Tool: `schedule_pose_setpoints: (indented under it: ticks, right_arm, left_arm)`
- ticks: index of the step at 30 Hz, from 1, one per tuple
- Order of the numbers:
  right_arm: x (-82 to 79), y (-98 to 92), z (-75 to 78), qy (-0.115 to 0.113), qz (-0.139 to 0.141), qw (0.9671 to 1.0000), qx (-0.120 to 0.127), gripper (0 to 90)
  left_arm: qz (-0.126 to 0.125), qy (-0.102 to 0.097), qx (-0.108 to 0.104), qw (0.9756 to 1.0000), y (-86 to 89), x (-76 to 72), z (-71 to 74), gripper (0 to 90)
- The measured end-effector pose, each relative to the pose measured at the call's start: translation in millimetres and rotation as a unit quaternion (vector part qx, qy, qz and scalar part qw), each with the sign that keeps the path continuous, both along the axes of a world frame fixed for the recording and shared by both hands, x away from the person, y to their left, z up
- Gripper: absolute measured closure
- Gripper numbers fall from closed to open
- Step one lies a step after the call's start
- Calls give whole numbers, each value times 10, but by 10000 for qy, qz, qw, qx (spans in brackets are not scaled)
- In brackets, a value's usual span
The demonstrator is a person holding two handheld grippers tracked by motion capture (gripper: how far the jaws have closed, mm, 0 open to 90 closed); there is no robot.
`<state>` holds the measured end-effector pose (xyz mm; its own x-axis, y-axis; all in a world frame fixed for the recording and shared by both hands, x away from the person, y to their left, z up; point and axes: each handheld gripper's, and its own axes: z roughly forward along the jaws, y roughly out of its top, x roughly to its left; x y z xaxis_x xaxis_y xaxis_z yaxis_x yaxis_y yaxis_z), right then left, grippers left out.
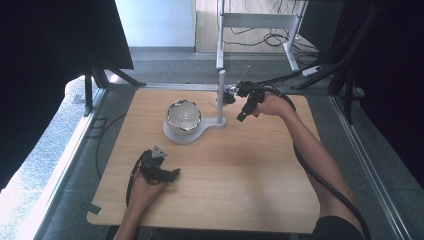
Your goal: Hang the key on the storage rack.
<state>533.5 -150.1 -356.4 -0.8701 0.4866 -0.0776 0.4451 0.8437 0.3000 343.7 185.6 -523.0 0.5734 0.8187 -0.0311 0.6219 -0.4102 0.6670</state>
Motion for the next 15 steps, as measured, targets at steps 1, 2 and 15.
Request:
schedule_pose_setpoints:
  ticks: [1, 2, 15]
  right_arm:
    - [-16, -1, -5, -21, -10, 10000, -20, 135]
    - [-26, -7, -9, -29, 22, 10000, -26, 135]
    - [-206, -57, -26, -119, 176, 9996, -201, 57]
  left_arm:
    - [0, -1, 1, 10000, 0, 0, 0, 22]
    - [-1, -1, 1, 10000, 0, 0, 0, 22]
    - [-8, 7, 5, 10000, 1, 0, 1, 22]
